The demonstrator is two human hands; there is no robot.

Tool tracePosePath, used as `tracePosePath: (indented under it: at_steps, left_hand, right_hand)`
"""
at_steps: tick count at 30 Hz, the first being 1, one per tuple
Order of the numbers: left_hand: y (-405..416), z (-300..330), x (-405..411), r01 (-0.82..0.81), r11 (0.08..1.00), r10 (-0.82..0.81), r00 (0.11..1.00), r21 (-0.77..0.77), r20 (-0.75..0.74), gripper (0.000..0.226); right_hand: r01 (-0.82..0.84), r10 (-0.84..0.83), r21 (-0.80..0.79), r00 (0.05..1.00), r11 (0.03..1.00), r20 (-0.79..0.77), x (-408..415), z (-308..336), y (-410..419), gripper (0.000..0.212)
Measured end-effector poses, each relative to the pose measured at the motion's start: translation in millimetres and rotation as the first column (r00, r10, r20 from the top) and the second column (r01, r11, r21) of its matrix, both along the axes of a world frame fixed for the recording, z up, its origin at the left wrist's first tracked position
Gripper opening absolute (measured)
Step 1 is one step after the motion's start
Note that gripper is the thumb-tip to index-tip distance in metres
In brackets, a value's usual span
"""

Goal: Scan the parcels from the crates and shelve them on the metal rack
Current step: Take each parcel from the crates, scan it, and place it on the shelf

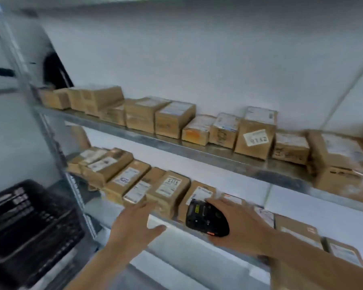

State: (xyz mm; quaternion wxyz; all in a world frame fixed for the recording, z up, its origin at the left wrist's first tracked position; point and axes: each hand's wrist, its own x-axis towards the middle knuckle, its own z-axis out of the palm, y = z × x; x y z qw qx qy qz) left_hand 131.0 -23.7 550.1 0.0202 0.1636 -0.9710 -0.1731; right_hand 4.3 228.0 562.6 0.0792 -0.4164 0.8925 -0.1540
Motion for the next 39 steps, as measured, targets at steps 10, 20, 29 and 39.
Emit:
tracePosePath:
  at_steps: [10,20,29,39]
  left_hand:
    - [-295.5,12.9,260.7,-0.498,0.867,0.492,0.864,-0.027,-0.109,0.078]
    - [-446.7,-29.7,417.6,-0.782,0.62,0.784,0.616,0.061,-0.076,0.071]
    - [-568.4,-104.7,446.3,-0.888,0.452,0.89,0.455,0.084,0.016,0.069]
    - [-663.3,-202.4,438.6,-0.915,0.366,0.923,0.38,0.168,0.058,0.071]
  right_hand:
    - [-0.397,0.398,-0.071,0.917,0.915,0.002,151.7,30.3,-376.3,0.067]
    - [-0.634,0.633,0.003,0.772,0.774,-0.049,256.3,-1.5,-609.9,0.088]
    - [-0.751,0.756,0.129,0.655,0.648,0.017,281.1,-80.3,-788.9,0.086]
    - [-0.766,0.761,0.207,0.638,0.609,0.122,303.2,-186.9,-905.1,0.088]
